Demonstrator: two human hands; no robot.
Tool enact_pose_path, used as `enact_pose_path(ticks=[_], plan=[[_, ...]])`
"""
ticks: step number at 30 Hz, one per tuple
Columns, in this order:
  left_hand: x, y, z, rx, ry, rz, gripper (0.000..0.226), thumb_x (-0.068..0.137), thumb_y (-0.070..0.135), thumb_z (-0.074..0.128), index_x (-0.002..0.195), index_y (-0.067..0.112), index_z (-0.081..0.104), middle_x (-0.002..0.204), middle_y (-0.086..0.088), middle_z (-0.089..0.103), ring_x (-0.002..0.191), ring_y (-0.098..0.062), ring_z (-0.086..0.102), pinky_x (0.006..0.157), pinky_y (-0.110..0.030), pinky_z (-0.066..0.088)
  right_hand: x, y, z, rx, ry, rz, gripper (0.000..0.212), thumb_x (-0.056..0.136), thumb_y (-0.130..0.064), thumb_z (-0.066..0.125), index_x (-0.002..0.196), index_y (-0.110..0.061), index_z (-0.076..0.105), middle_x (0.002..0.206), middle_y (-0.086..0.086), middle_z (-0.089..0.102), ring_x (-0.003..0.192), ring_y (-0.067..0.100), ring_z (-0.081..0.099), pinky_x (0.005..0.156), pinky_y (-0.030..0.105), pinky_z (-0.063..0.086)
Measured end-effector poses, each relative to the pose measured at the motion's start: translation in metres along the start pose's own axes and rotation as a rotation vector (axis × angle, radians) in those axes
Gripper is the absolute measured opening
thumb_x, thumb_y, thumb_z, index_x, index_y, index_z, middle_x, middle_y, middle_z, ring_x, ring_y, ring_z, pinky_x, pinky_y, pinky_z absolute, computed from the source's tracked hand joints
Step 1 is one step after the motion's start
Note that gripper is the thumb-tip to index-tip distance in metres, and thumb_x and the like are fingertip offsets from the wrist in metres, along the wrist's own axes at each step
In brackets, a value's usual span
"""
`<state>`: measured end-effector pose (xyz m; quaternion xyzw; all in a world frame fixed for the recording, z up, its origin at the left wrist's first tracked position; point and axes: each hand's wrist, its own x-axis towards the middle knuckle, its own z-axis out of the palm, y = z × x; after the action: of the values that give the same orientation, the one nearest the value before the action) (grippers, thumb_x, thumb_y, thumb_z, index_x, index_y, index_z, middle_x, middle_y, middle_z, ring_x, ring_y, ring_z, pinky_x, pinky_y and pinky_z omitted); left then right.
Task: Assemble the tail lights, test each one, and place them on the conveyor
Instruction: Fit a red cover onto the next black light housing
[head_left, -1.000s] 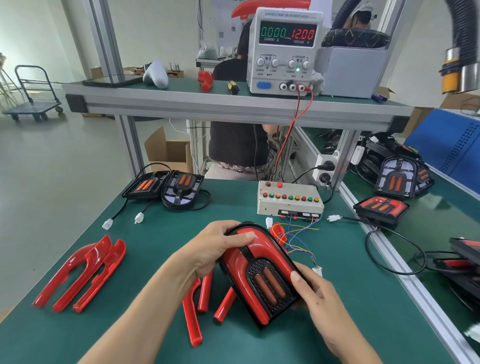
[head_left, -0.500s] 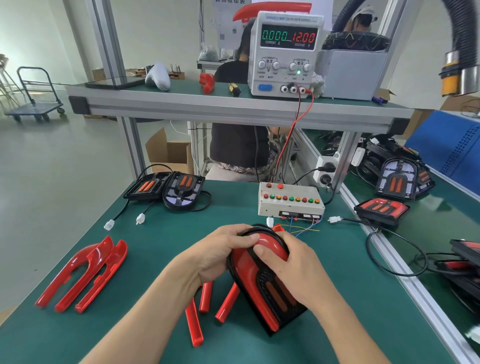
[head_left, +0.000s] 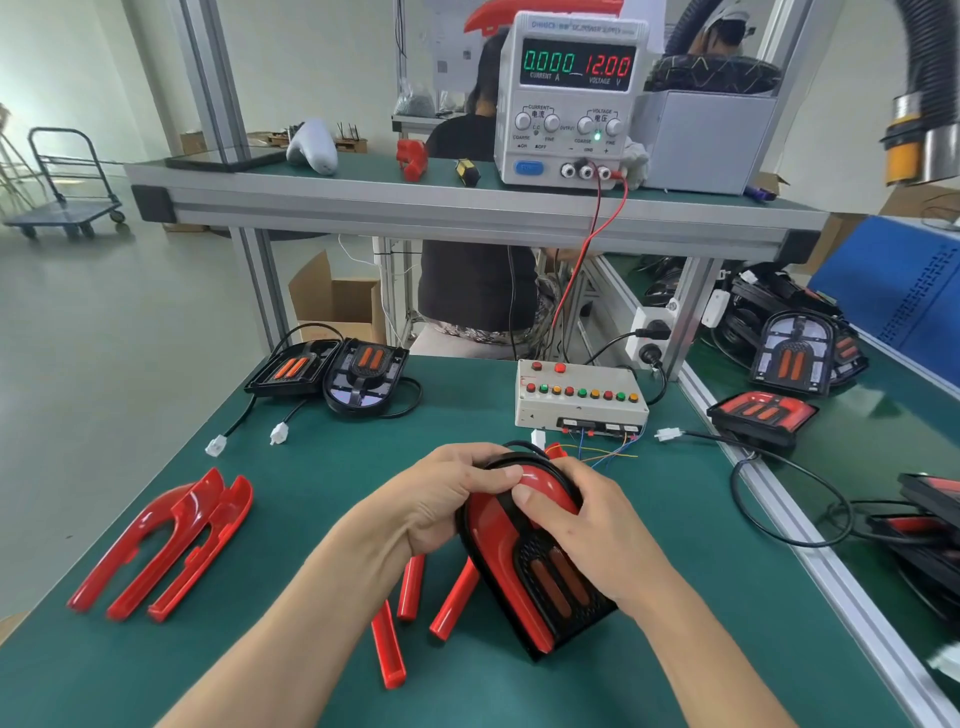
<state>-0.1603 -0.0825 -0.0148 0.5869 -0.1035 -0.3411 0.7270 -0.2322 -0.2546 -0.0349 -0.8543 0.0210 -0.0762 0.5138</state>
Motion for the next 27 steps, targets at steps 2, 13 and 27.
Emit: enact_pose_path(ticks=[2,13,27], plan=[[0.000,0.001,0.002,0.014,0.018,0.003,0.030,0.096,0.000,0.059,0.125,-0.008,0.063,0.102,-0.019,0.067,0.078,-0.022,0.066,0.074,-0.028,0.056,0.000,-0.001,0.000,0.012,0.009,-0.007,0.038,0.076,-0.065,0.066,0.103,-0.038,0.068,0.099,-0.019,0.073,0.090,0.001,0.070,0.085,0.034,0.056],[-0.001,-0.002,0.000,0.048,0.004,-0.005,0.031,0.099,0.011,0.059,0.124,-0.007,0.064,0.118,-0.029,0.066,0.098,-0.031,0.062,0.089,-0.036,0.052,-0.005,0.008,-0.023,0.143,-0.201,0.031,0.032,0.096,-0.055,0.057,0.116,-0.034,0.071,0.110,-0.013,0.076,0.105,0.005,0.070,0.095,0.025,0.052],[0.005,-0.003,-0.001,0.187,0.051,0.038,0.024,0.090,0.008,0.071,0.112,-0.001,0.071,0.099,-0.017,0.075,0.083,-0.024,0.070,0.077,-0.032,0.060,-0.014,0.023,-0.023,0.101,-0.135,0.043,0.051,0.099,-0.066,0.047,0.102,-0.023,0.075,0.093,0.006,0.077,0.087,0.024,0.074,0.083,0.041,0.058]])
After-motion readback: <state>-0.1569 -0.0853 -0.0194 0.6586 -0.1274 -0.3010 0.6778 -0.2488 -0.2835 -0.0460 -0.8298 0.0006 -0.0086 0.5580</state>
